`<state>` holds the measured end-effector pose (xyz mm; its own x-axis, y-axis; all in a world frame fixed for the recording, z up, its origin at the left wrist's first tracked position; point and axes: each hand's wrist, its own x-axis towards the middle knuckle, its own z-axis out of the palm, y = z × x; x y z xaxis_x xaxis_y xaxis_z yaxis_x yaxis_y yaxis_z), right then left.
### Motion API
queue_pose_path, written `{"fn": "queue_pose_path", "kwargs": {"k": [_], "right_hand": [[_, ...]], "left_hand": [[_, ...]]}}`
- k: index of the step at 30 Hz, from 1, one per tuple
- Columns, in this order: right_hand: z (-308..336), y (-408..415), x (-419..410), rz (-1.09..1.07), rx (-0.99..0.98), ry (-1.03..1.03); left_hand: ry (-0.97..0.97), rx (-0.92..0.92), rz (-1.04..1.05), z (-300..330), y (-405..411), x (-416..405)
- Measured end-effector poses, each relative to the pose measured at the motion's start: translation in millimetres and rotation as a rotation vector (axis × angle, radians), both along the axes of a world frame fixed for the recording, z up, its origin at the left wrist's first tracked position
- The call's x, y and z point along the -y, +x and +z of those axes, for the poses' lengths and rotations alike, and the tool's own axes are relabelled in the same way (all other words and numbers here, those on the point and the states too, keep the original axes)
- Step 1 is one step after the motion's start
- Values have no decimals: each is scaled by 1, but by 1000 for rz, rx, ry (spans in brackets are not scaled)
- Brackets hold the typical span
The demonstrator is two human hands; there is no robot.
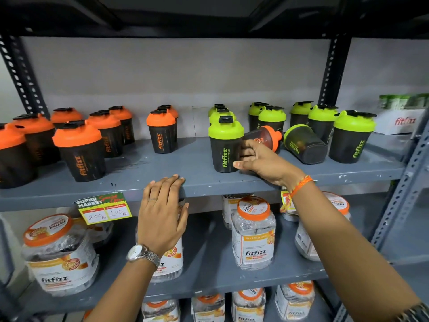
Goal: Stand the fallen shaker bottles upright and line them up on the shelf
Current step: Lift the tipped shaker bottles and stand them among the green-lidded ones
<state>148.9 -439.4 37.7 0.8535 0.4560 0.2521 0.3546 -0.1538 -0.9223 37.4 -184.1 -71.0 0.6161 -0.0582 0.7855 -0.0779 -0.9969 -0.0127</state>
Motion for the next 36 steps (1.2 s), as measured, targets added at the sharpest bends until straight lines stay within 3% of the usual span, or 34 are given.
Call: {"fn": "queue_pose_path", "kwargs": {"k": [3, 7, 9, 36], "right_hand": [[4, -4, 28, -93, -5, 29], [6, 6, 59, -563, 121, 16], [2, 14, 60, -674, 101, 10], [10, 66, 26, -886, -26, -27]], "left_hand": [[-8, 17, 6, -1, 2, 2], [-30, 27, 19, -1, 2, 7], [-39, 35, 20, 0, 2, 7], [-98, 24, 85, 0, 5, 16]]}}
